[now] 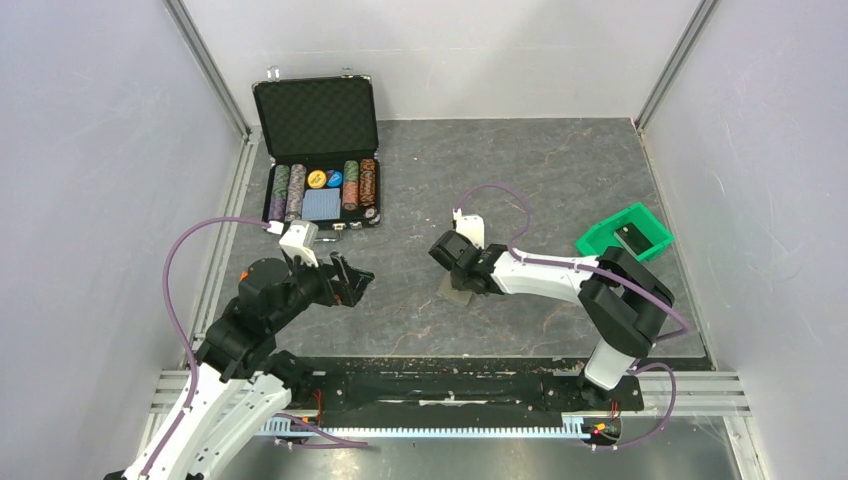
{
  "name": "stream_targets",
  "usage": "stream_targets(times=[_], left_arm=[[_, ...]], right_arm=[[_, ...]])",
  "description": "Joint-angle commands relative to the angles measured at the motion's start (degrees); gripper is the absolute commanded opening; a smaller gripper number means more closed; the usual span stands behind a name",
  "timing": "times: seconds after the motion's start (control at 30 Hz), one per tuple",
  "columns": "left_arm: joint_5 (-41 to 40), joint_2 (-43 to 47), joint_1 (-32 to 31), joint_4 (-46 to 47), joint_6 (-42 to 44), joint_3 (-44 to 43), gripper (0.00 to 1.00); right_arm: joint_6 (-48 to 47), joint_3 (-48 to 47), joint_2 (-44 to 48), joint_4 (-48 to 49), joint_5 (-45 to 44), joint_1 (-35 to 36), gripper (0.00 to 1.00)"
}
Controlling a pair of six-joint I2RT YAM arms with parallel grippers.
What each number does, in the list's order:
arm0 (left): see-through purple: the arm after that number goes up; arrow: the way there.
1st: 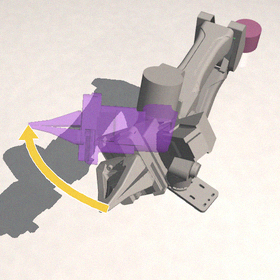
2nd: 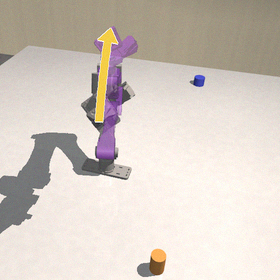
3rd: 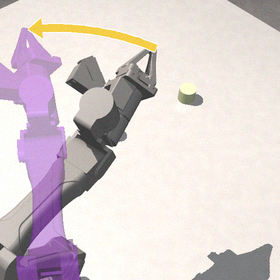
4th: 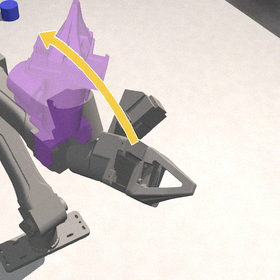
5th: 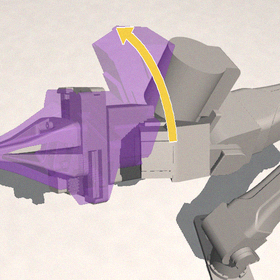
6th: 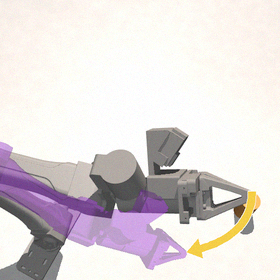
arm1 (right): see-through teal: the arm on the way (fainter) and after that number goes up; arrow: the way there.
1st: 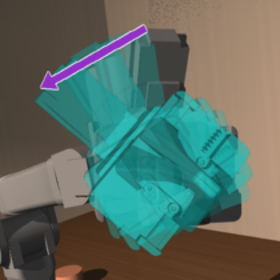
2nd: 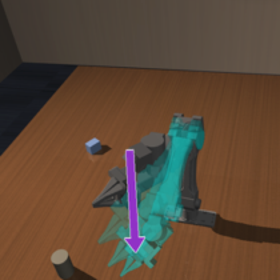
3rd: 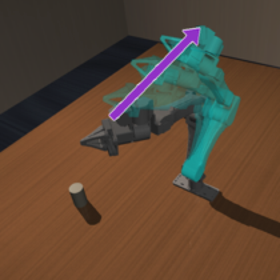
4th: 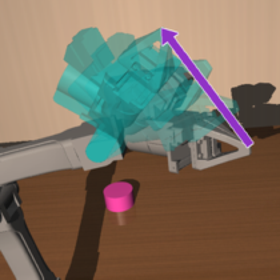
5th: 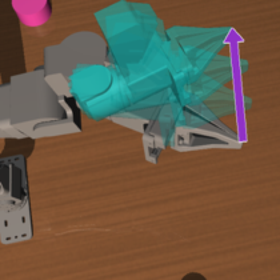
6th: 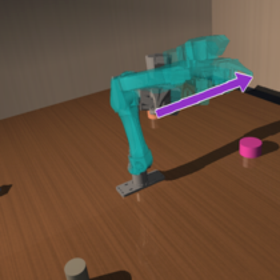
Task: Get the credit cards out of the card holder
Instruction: Open the card holder at the center of the board.
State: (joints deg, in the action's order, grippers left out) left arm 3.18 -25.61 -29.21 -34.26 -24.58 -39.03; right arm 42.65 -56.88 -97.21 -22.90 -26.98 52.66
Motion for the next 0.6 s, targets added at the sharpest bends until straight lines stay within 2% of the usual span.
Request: stream_targets(times=[0.0, 0.13, 0.23, 0.27, 0.57], left_arm=[[0.5, -0.2, 0.3, 0.6, -0.1, -1.4, 1.0], [0.4, -0.5, 0.3, 0.7, -0.2, -1.4, 1.0], [0.4, -0.8, 0.3, 0.7, -0.2, -1.4, 1.0], [0.5, -1.0, 0.2, 0.7, -0.2, -1.5, 1.0], [0.1, -3.2, 0.2, -0.3, -0.1, -2.0, 1.0]], right_arm=[[1.1, 1.2, -0.3, 0.9, -0.9, 0.3, 0.3], [0.8, 2.2, 1.0, 0.8, -1.9, 0.3, 0.21], [-0.4, 3.2, 2.3, 1.5, -2.2, 0.3, 0.03], [-0.9, 3.5, 2.8, 2.0, -2.1, 0.3, 0.0], [-8.0, 9.2, 9.1, 11.8, 3.0, 0.3, 0.0]])
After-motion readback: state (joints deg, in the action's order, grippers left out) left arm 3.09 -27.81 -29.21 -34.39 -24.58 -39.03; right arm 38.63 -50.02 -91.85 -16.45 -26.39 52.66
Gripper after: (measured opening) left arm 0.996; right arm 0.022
